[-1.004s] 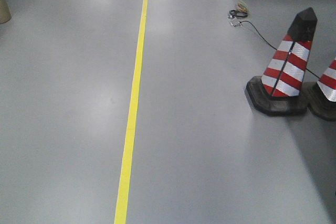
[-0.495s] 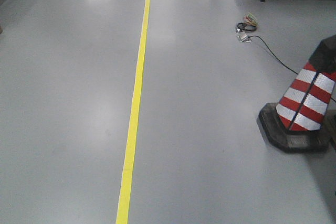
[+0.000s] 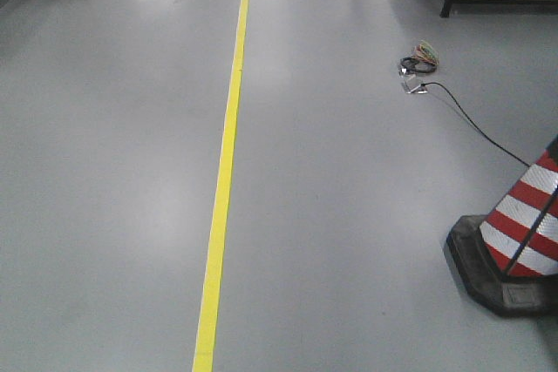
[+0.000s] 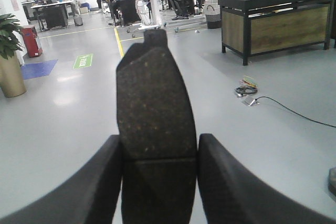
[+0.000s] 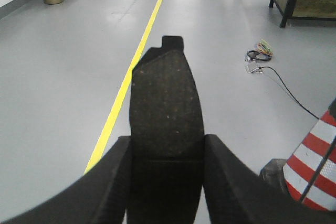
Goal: Move and align brake pads A on conveyor
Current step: 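Drive past the striped cones toward the grey conveyor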
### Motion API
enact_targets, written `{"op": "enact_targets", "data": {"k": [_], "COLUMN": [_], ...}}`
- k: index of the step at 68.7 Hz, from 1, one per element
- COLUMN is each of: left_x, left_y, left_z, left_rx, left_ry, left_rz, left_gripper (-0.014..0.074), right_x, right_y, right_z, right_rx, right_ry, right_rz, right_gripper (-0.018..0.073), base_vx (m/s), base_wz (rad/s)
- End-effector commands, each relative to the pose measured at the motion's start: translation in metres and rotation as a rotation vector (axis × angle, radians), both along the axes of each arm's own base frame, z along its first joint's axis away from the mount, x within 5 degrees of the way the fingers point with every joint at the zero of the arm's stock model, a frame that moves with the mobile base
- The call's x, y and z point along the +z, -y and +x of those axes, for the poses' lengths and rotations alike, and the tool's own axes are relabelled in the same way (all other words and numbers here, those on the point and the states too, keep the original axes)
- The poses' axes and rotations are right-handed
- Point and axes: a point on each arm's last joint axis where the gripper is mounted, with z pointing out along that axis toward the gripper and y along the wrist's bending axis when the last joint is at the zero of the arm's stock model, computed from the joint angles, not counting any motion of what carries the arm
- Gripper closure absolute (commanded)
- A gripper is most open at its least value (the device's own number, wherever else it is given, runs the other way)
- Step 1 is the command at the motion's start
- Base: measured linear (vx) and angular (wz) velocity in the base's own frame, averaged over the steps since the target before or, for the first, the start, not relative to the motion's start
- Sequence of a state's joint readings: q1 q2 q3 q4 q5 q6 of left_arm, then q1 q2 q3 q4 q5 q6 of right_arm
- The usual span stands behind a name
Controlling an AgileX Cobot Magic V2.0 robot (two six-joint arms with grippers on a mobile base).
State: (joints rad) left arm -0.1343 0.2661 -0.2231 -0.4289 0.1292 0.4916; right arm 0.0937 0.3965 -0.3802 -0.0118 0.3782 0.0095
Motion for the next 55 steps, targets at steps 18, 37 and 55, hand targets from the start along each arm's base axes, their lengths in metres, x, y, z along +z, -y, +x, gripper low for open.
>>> {"op": "enact_targets", "data": {"k": [18,37,55], "left_x": [0.0183,0.0183,0.0183], "left_y": [-0.0031,-0.0031,-0.0031], "left_z": [0.0005,0.0005,0.0005], "left_rx": [0.034,0.034,0.034], "left_ry": [0.106,0.106,0.106], "left_rz": [-0.041,-0.041,-0.041], "left_gripper": [0.054,0.054,0.054], "right_x": [0.0181,0.0181,0.0181], "right_y": [0.0001,0.0001,0.0001], "right_z": [0.002,0.002,0.002], "right_rx": [0.001,0.001,0.001], "right_ry": [0.121,0.121,0.121], "right_rz": [-0.007,-0.007,-0.007], "right_gripper": [0.0523,0.0523,0.0523], "base_vx": [0.41,0.36,0.32], "base_wz": [-0.06,-0.42,-0.86]}}
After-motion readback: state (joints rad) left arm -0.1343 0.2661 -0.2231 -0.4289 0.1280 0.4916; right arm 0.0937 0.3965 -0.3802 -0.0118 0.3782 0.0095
